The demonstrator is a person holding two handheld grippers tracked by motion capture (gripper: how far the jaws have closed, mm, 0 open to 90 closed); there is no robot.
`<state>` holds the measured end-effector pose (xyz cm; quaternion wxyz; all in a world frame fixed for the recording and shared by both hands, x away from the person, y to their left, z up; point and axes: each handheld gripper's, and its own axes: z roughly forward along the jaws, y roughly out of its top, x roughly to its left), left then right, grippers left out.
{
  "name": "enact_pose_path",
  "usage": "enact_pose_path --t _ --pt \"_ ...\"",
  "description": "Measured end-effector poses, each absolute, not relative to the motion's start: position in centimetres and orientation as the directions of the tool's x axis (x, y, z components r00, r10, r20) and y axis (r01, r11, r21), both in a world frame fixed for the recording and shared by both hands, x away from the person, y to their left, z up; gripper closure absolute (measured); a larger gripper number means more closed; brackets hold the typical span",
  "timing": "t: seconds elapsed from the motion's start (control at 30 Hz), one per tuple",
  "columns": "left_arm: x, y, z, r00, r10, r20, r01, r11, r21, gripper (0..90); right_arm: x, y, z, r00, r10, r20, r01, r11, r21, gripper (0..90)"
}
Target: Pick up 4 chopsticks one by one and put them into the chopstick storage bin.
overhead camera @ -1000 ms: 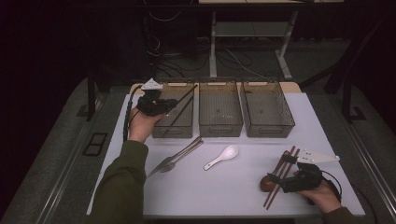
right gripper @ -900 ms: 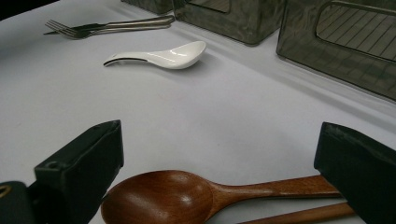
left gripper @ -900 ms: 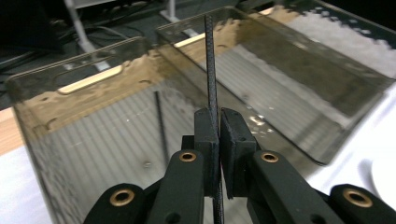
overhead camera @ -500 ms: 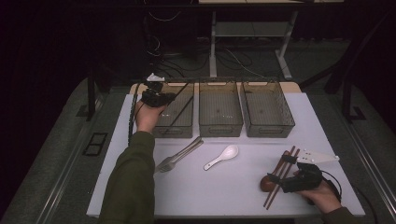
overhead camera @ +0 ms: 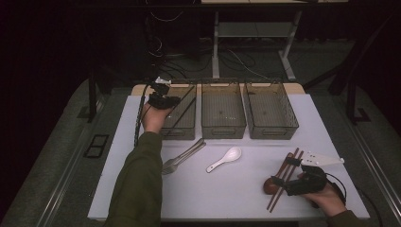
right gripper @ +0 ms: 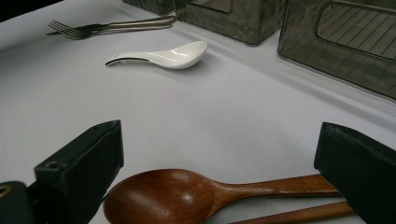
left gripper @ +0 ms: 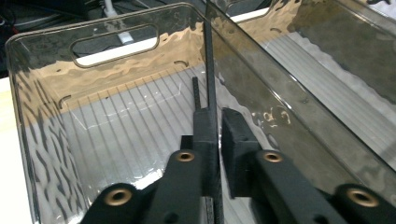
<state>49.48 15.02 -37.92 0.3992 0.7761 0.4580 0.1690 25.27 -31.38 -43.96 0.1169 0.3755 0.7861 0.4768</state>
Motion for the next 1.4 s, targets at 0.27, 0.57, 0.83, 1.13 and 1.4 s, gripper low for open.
enact_pose_path --t 0.27,0.57,0.83,1.13,1.4 --pt "49.3 15.1 -37.9 0.533 0.842 -0.087 0.578 -0.286 0.764 60.3 25.2 -31.4 -43.9 -0.69 0.702 0.177 0.48 0.261 0.838 1.3" --pt "48.3 15.3 -36.7 0.568 0.816 -0.108 0.564 -0.291 0.773 46.8 25.3 -31.4 -44.0 -0.688 0.703 0.177 0.482 0.261 0.836 1.3" --pt "46.3 15.1 -35.3 0.64 0.754 -0.145 0.516 -0.282 0.809 39.7 25.2 -31.4 -44.0 -0.688 0.705 0.176 0.482 0.262 0.836 1.3" --pt "42.4 14.0 -34.9 0.719 0.682 -0.13 0.462 -0.33 0.823 29.9 25.2 -31.4 -44.0 -0.689 0.704 0.175 0.48 0.262 0.837 1.3" --pt "38.7 13.4 -35.7 0.76 0.641 -0.102 0.417 -0.362 0.833 21.8 25.2 -31.5 -43.9 -0.689 0.702 0.182 0.484 0.259 0.836 1.3"
